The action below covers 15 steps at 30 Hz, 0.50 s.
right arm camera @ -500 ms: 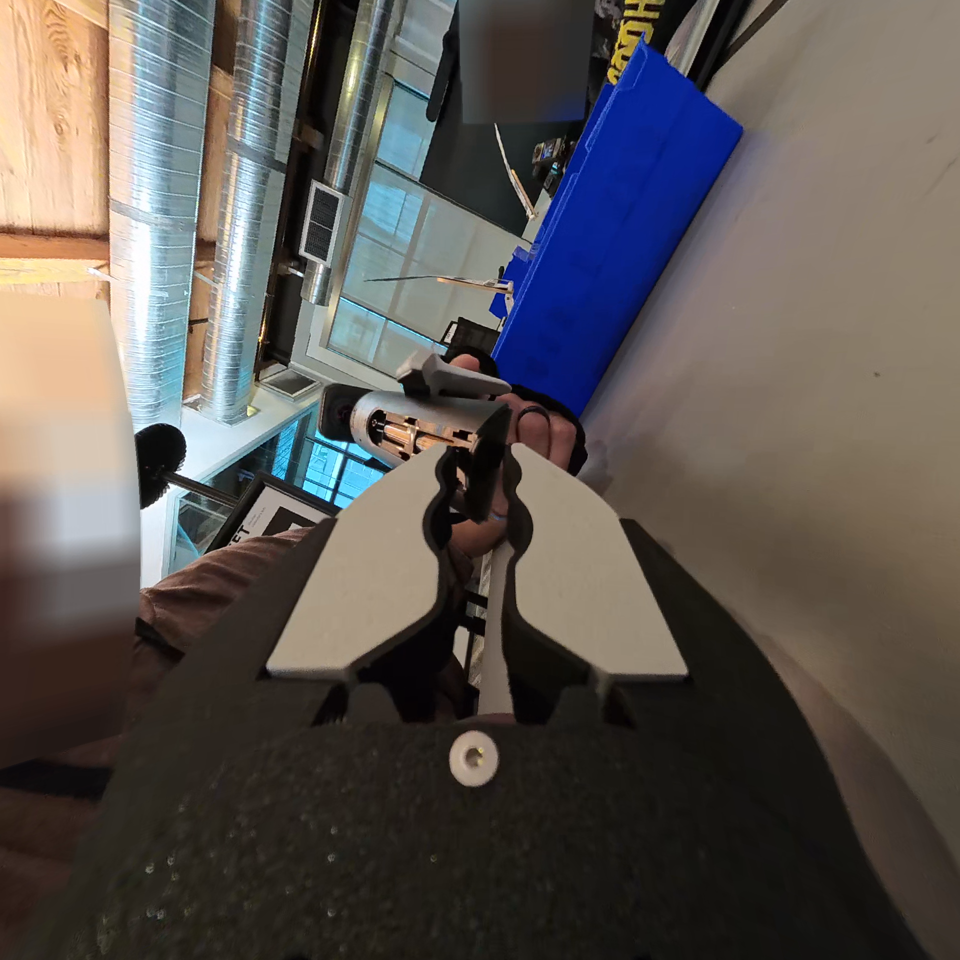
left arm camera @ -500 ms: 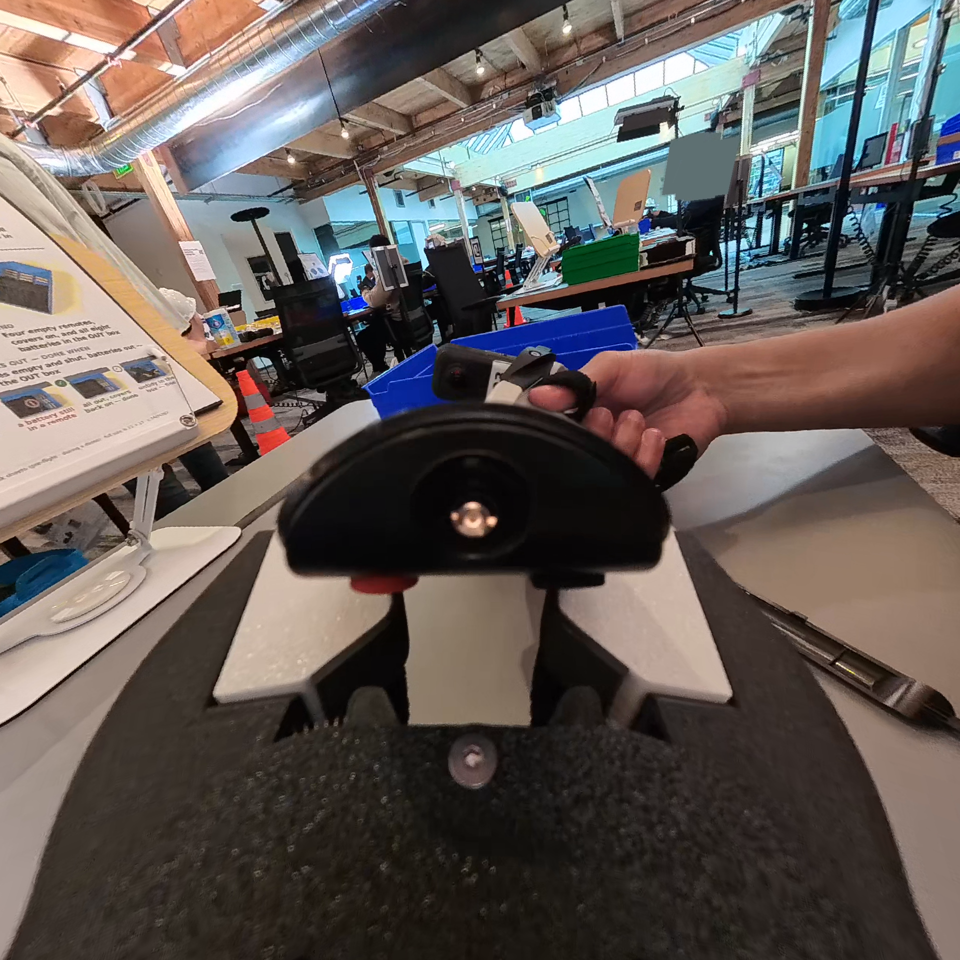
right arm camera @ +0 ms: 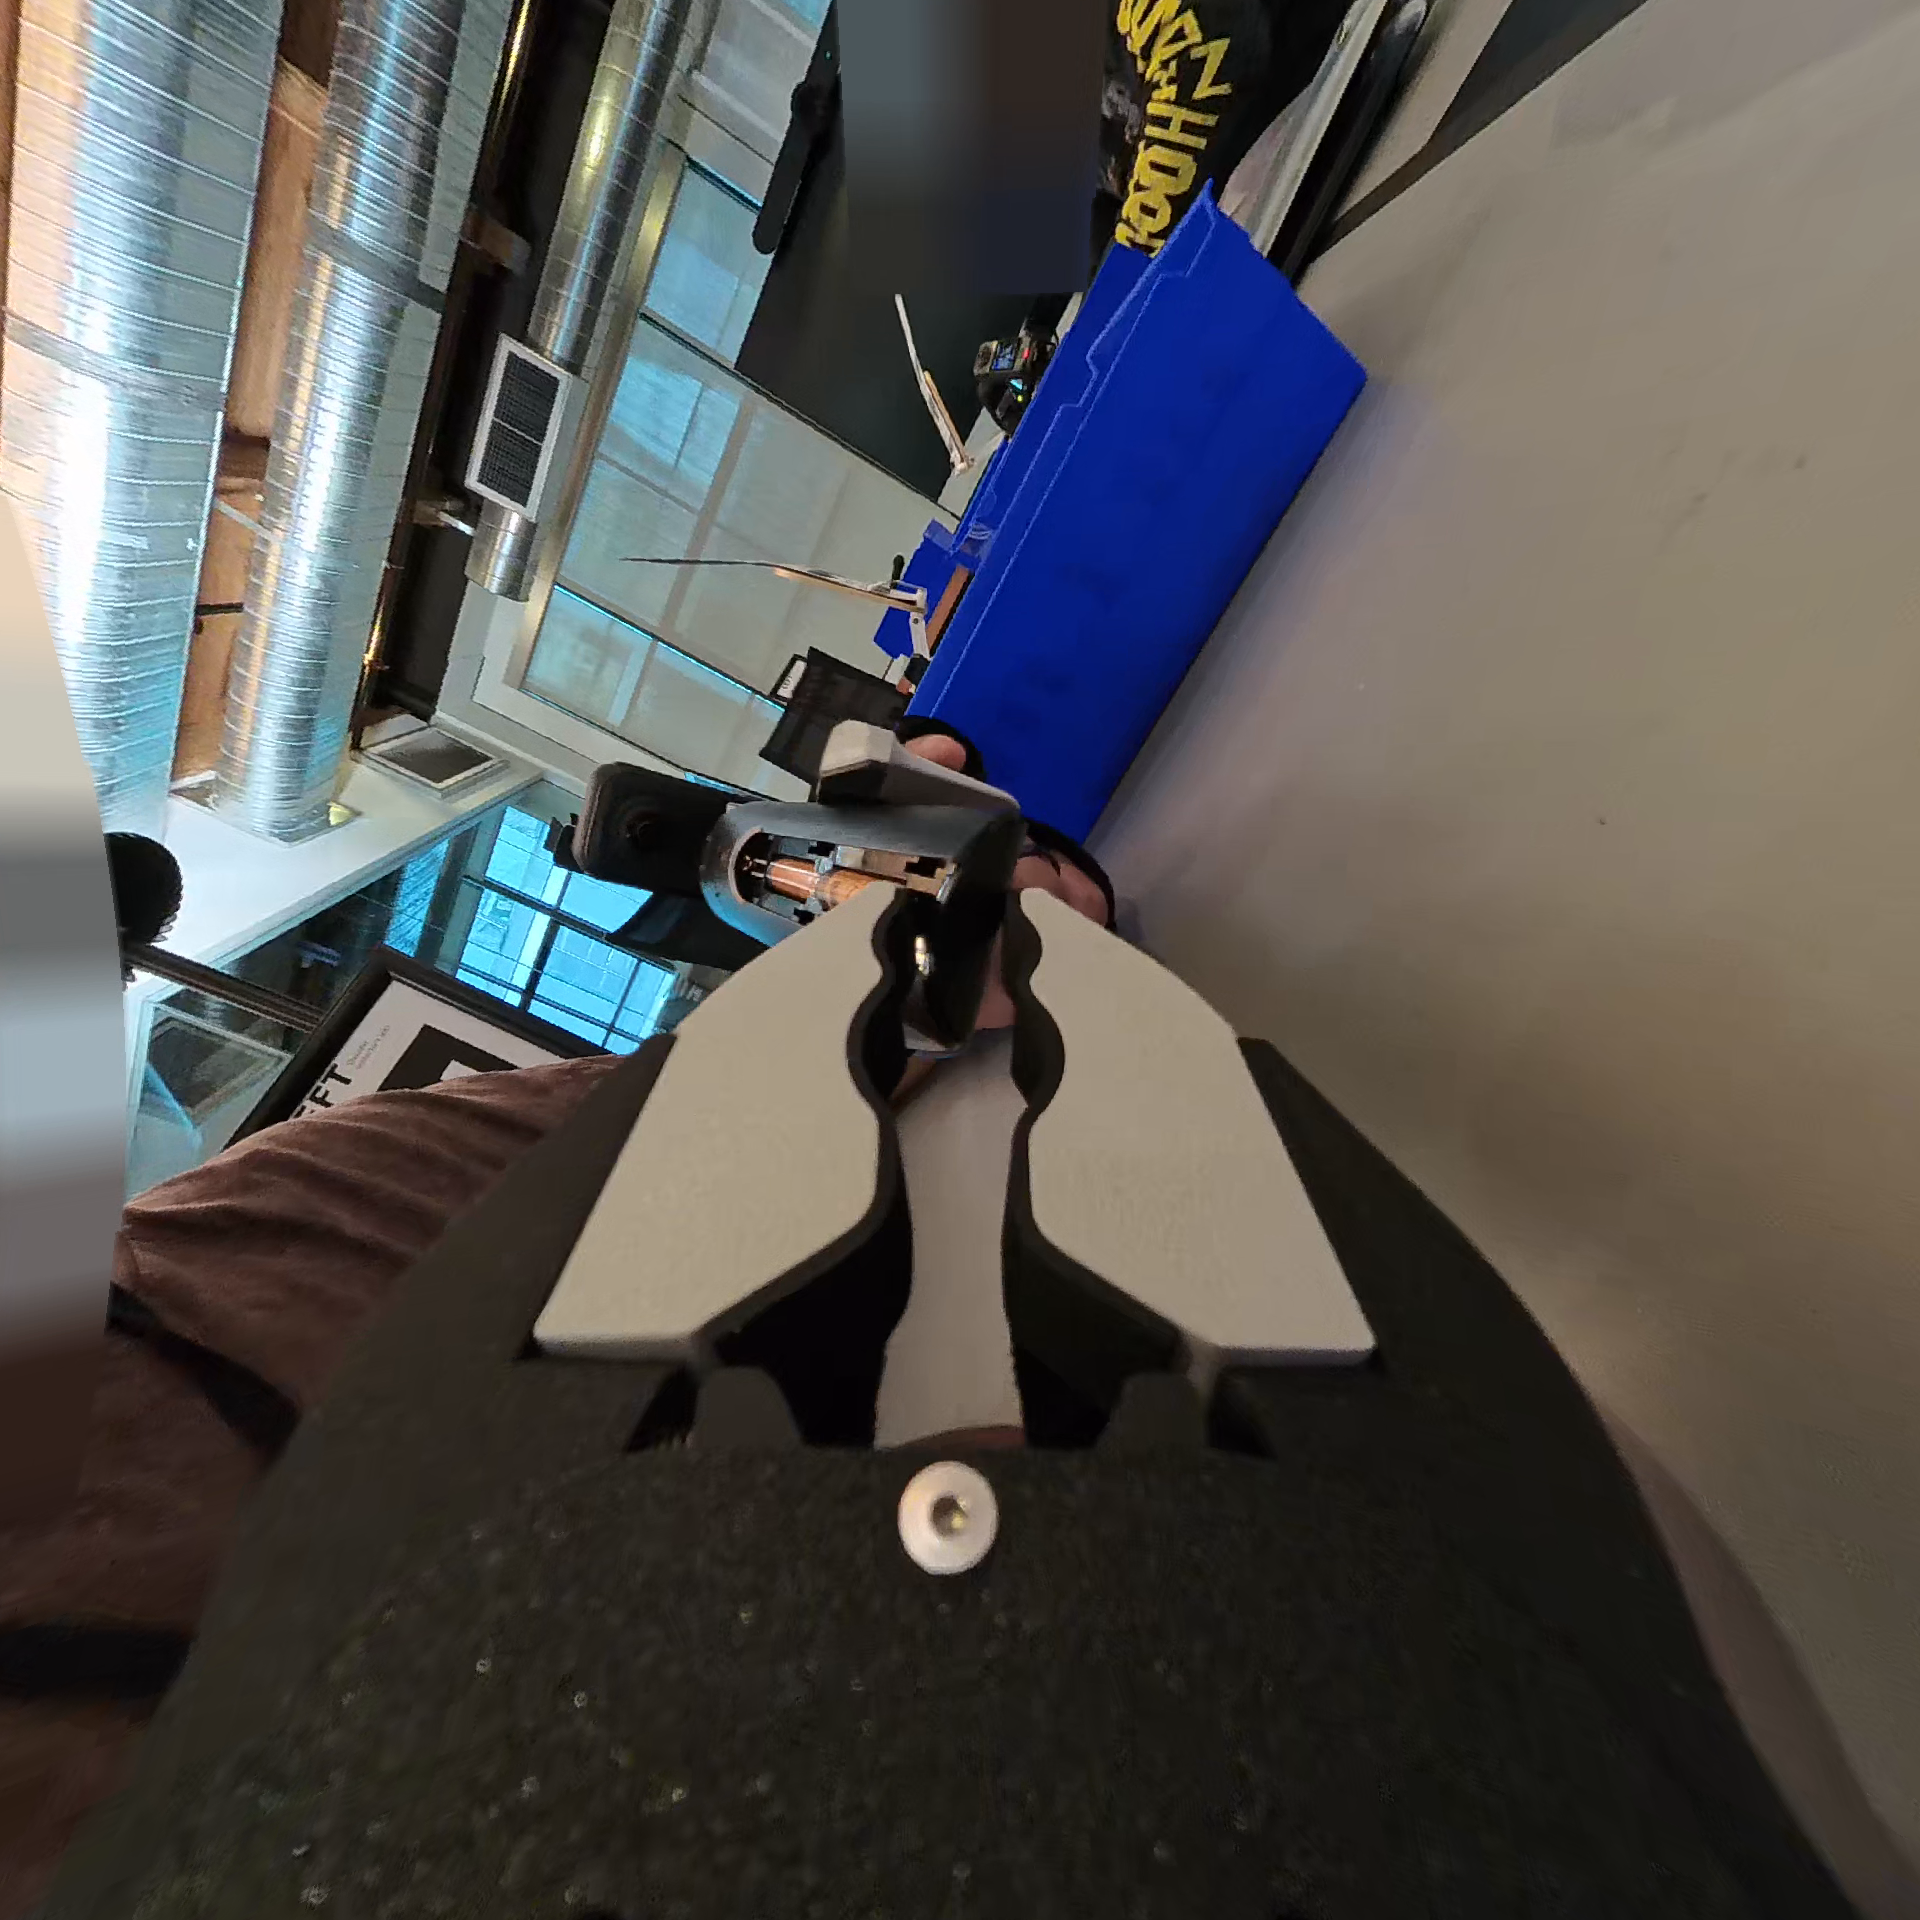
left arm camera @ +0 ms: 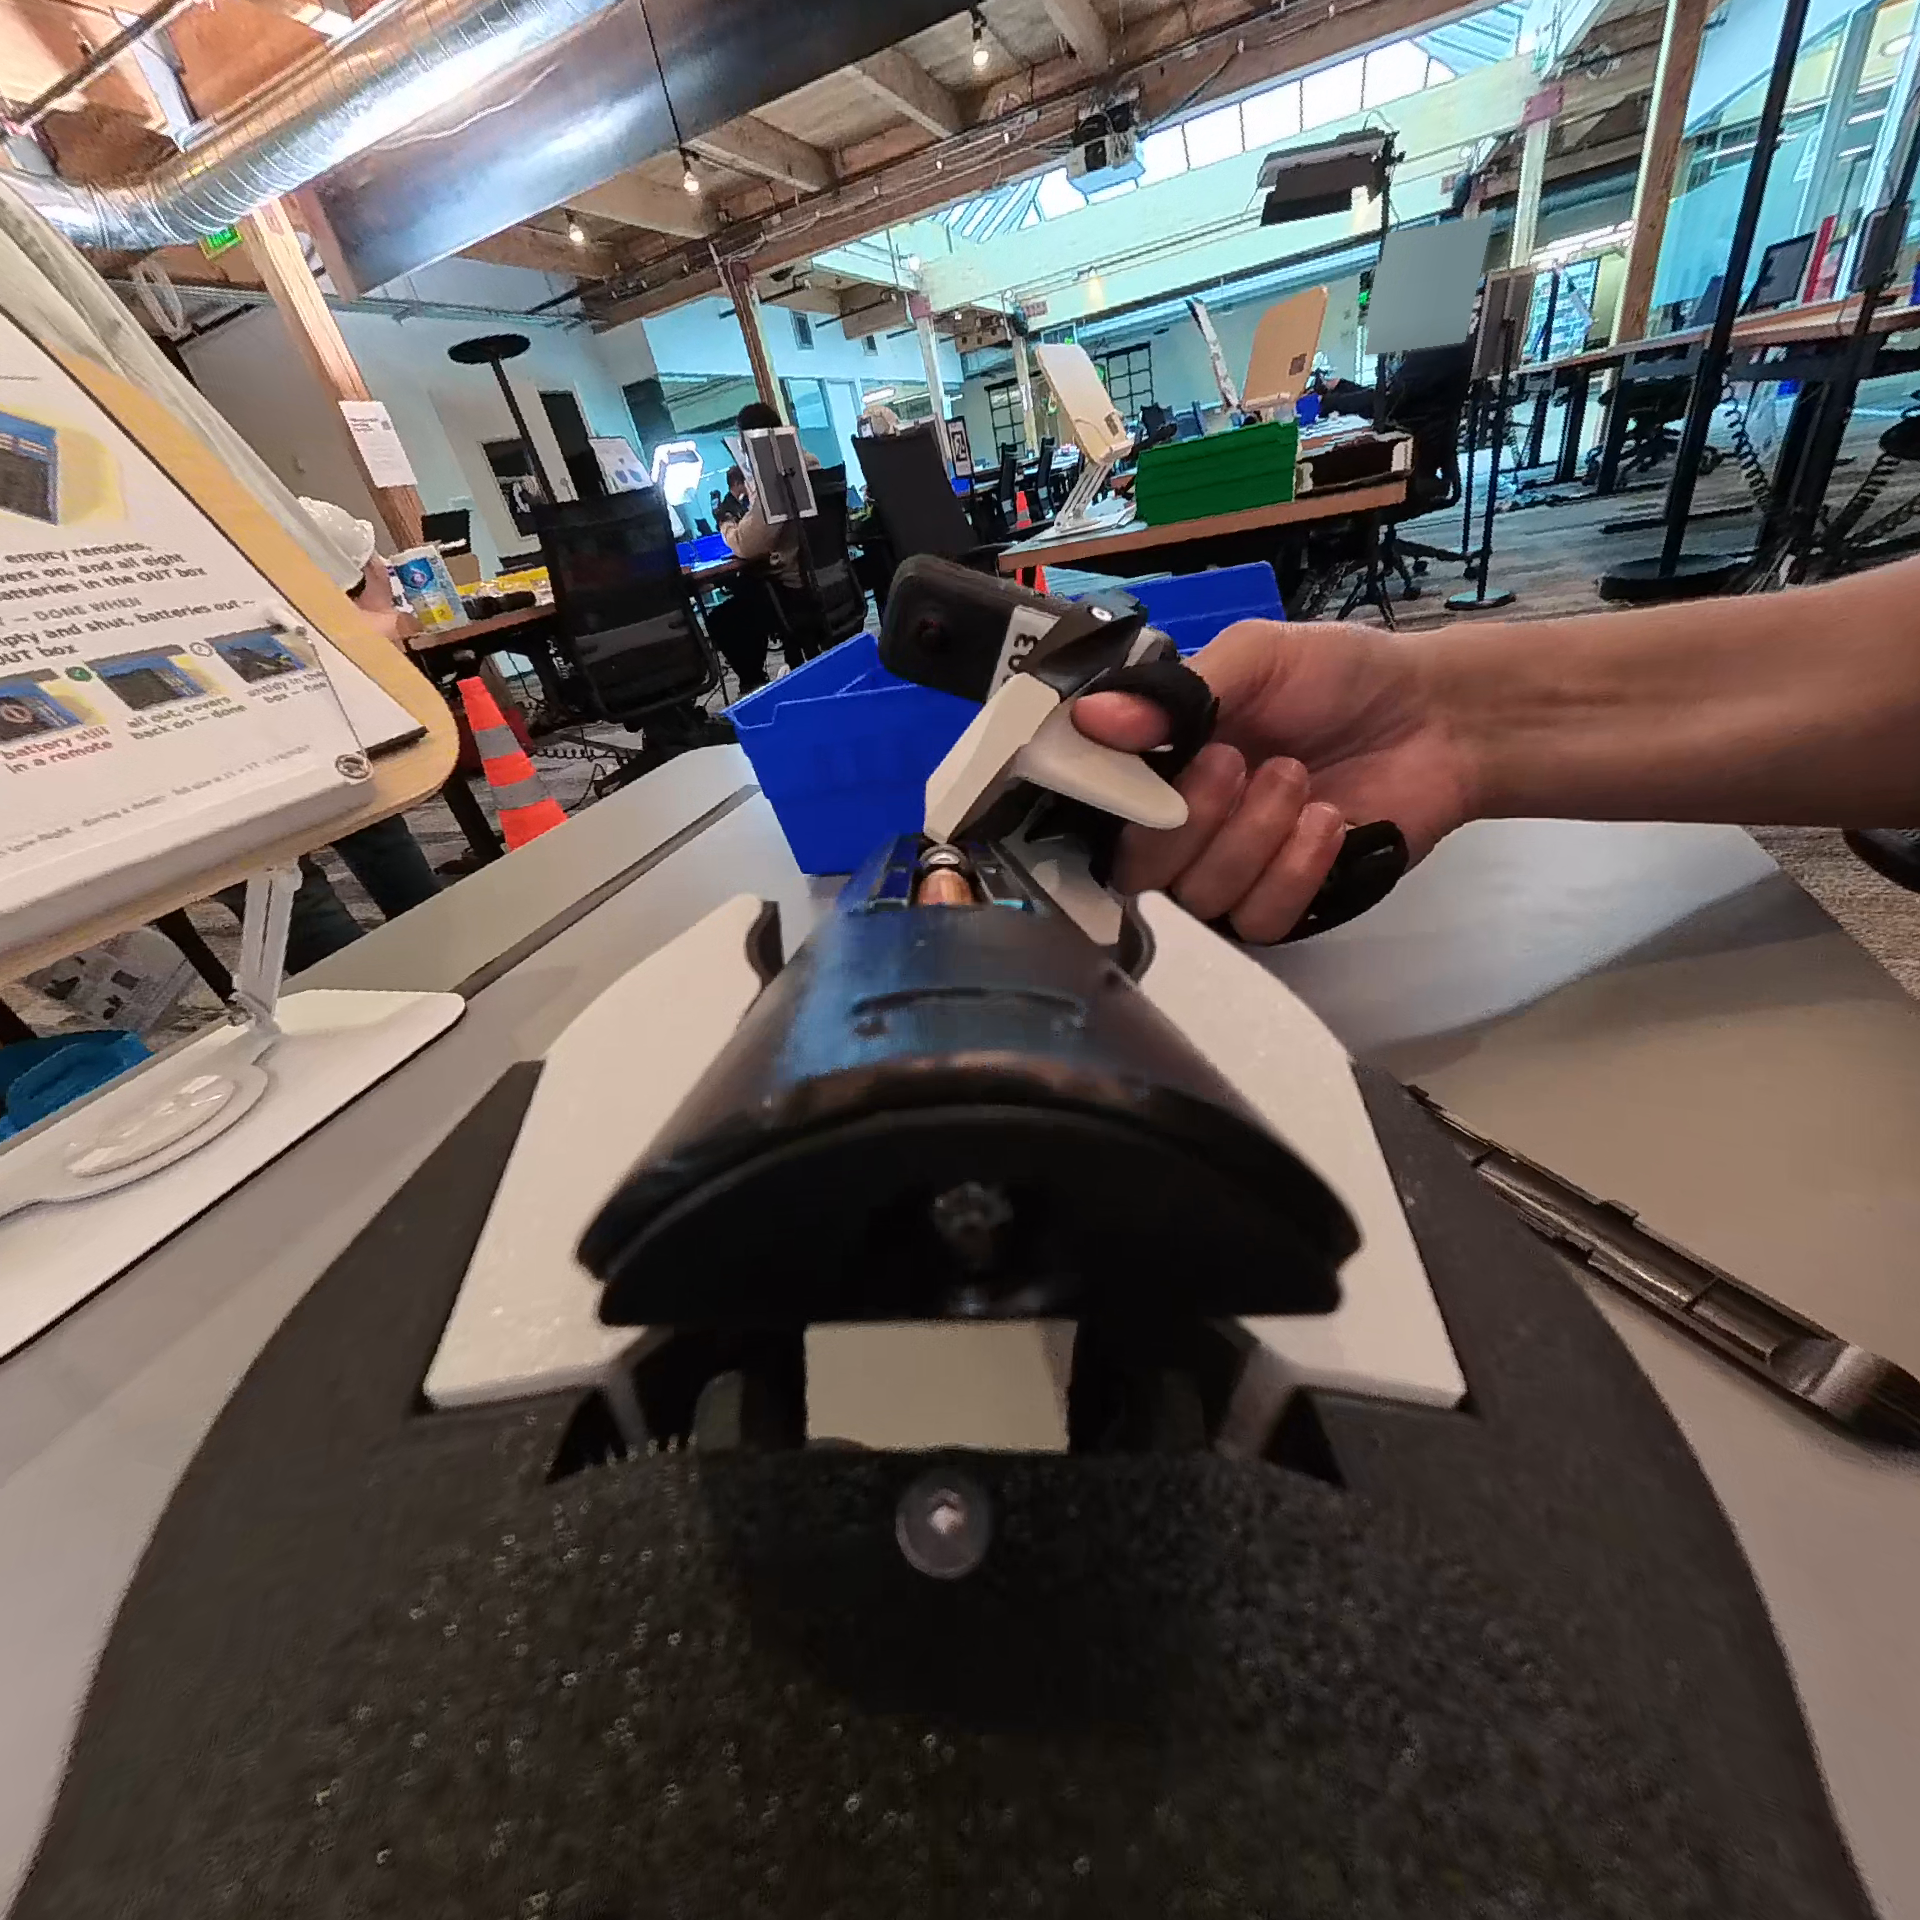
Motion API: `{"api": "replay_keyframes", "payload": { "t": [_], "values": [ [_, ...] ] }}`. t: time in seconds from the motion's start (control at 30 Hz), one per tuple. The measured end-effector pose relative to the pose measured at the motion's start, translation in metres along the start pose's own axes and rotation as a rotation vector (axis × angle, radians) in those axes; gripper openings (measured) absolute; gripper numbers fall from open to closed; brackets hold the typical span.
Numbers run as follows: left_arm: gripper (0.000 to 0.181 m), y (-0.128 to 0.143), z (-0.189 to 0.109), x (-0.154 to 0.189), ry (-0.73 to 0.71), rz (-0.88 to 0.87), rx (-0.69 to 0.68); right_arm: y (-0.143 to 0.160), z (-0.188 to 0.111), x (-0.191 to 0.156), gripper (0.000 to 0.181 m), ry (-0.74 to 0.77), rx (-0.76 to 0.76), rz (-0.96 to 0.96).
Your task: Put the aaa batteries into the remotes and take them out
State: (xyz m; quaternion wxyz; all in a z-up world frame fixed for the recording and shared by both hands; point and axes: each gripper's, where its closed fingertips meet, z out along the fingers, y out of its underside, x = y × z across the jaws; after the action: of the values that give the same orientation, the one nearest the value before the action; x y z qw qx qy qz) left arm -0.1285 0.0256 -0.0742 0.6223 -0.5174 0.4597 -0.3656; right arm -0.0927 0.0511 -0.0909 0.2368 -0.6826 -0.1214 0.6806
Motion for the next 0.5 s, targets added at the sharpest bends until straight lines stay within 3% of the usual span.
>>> {"api": "replay_keyframes", "payload": {
  "t": [0.37,0.5],
  "values": [
    [0.061,-0.0026,-0.0014,0.0007,0.016,0.028,0.012,0.001,0.0001,-0.0029,0.015,0.03,-0.022,-0.069],
    [0.06,-0.0079,-0.0015,0.0011,0.012,0.019,0.029,0.0012,0.002,-0.0037,0.016,-0.03,-0.009,0.001]
  ]
}}
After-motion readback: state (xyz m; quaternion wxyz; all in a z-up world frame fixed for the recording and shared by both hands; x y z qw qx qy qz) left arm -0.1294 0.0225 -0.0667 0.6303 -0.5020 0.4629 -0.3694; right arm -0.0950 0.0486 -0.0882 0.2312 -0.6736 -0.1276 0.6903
